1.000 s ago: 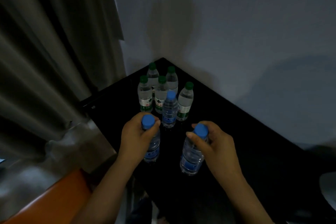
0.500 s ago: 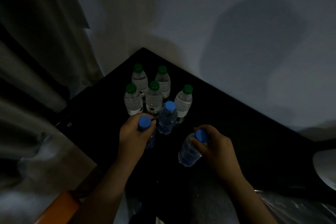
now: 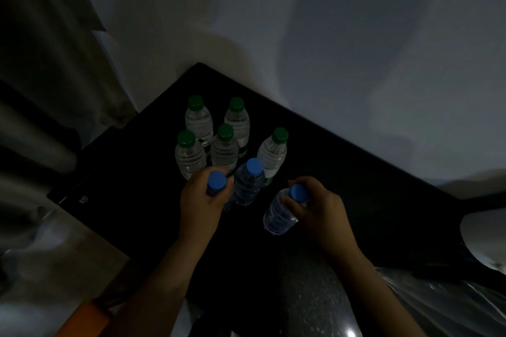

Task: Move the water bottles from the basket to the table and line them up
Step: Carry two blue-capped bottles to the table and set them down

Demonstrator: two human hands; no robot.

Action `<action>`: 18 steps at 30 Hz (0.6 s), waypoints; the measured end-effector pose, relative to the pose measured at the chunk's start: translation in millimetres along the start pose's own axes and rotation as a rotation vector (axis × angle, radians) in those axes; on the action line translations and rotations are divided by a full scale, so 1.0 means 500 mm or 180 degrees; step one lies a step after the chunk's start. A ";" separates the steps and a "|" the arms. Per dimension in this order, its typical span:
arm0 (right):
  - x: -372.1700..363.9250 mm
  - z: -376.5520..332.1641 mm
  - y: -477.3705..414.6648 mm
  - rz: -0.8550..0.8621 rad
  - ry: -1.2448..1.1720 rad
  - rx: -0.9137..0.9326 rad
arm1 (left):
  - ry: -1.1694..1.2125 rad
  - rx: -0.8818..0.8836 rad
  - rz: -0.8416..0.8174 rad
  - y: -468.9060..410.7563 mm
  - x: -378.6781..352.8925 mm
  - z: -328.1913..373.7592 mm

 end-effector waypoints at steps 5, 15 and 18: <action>-0.008 -0.003 -0.026 0.0036 0.0015 0.0013 | -0.0211 -0.0076 -0.0180 -0.008 -0.013 -0.001; -0.022 -0.004 -0.070 0.0078 -0.0176 0.0026 | -0.0048 0.0042 -0.0249 -0.015 -0.011 0.007; -0.022 -0.003 -0.079 0.0149 -0.0145 0.0038 | -0.0015 0.0088 -0.0286 -0.019 -0.007 0.010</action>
Point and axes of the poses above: each hand's wrist, its own y-axis away from the middle knuckle, its own x-axis out of the back of the hand, z = x × y, the point moved 4 cm from there along -y, towards the middle knuckle, and after that the axes turned 13 degrees about -x, right-handed, at the moved point
